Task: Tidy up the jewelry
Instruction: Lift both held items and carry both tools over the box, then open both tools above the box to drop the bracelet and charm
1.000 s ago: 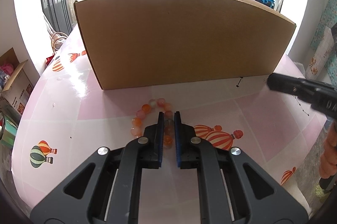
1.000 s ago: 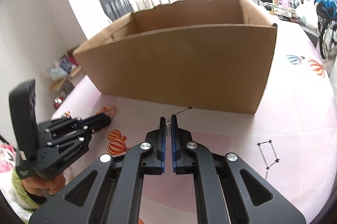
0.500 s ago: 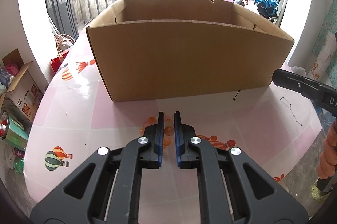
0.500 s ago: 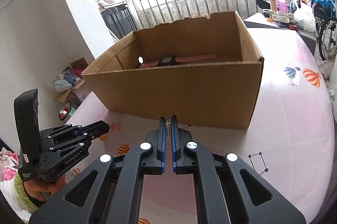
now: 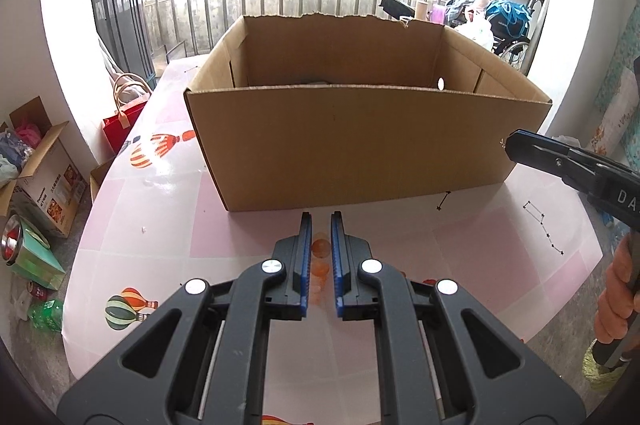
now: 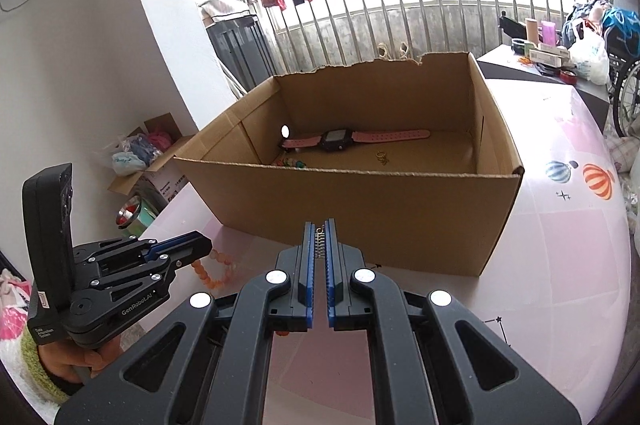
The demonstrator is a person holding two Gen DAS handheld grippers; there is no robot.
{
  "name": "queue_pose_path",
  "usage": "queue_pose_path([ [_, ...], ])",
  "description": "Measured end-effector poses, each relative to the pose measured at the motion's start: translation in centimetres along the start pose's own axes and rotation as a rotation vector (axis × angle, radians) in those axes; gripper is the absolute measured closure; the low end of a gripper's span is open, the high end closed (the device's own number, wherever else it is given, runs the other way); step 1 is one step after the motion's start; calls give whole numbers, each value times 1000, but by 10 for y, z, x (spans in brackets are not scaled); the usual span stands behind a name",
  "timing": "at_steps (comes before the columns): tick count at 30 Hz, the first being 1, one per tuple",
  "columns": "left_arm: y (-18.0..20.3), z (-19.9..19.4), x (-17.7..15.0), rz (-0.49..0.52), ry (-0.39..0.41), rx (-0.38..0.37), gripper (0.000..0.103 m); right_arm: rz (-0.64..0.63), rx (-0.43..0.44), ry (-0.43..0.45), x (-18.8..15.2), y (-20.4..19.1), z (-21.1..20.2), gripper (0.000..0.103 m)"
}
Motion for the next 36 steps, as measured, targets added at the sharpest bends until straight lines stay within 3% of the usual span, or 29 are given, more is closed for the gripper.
queue_pose_path([
  [12,-2,-23,20,12,67,-9,95,-13,21,26,19,-1,-5,98],
  [19,-9,-55,67,24,181,-95,95,-19,44,57,56,6,-10,98],
  [23,-18,-61,101,-4,212,-196,95,-8,71,68,81,14,-8,98],
  [31,-20,-23,142,-61,169,-327,95,51,138,24,113,40,16,98],
  [36,-5,16,153,-34,141,-322,95,68,117,-40,119,54,45,98],
])
Point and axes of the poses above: each gripper's, at about its wrist camera, not at the fingertips, and z roughly the way its jaws point, y to its right, x to its top, the point moved 5 cm from there along z, roughly the way its jaws point
